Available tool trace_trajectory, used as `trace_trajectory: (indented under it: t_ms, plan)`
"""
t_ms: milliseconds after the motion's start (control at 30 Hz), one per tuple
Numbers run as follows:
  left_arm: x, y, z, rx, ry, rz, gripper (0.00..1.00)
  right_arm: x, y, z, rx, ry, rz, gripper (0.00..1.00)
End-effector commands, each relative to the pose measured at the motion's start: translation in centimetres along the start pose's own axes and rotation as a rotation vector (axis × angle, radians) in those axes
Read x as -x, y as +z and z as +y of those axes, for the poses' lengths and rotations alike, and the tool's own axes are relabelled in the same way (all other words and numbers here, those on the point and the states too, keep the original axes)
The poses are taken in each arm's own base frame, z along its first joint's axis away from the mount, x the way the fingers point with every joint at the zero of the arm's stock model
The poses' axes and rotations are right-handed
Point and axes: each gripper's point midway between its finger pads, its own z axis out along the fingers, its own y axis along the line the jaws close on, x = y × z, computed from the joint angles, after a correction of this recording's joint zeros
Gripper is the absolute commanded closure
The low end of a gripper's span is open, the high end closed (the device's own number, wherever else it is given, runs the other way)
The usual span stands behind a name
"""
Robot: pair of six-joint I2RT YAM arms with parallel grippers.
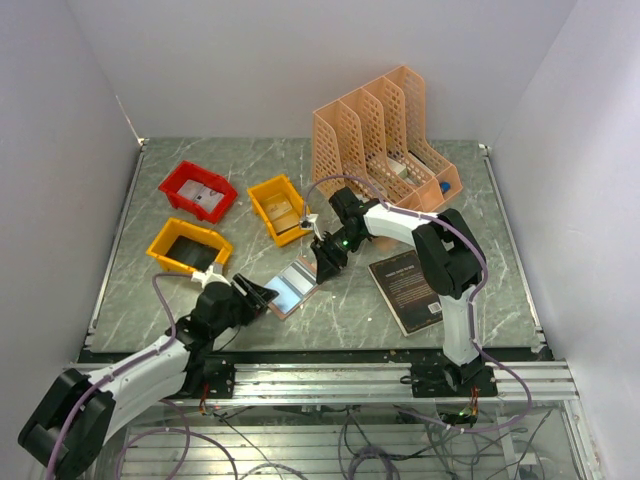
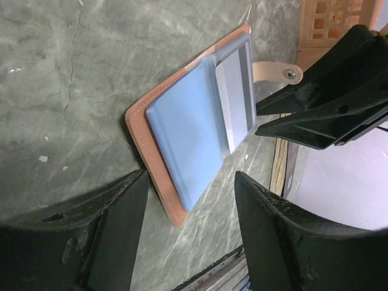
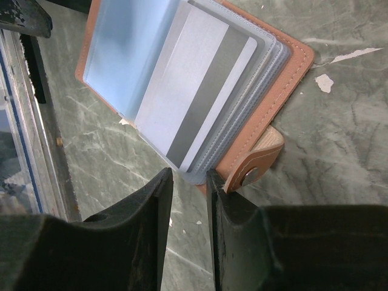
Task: Put the credit cards into the card holder
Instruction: Close the card holder at the center of the board.
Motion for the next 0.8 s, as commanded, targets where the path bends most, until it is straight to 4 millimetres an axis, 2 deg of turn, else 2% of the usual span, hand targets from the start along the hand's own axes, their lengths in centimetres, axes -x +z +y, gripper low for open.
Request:
trace_trajectory:
  t_ms: [0,300,500,567,767]
  plan:
    - [1.4,0.0,-1.3,-0.068,0.026,-0.080,0.30,-2.7,1.5,-0.2,0.011,0.063,0.081,0.70]
    - [2.1,-0.4,-5.4,-0.212,0.105,-0.093,0.29,-2.4,1.5,0.0,0.023,0.062,0.072,0.70]
    - [1.8,0.9,-7.5,-0.247,0.179,-0.055,0.30,-2.1,1.4,0.2,0.029,0.061,0.062,0.70]
    - [1.9,1.4,-8.7,-0.269,0.206,-0.045,0.30,-1.9,1.3,0.2,0.028,0.059,0.056,0.70]
    - [1.8,2.8,-9.6,-0.266,0.238,-0.016,0.33,-1.3,0.6,0.2,0.027,0.045,0.030,0.70]
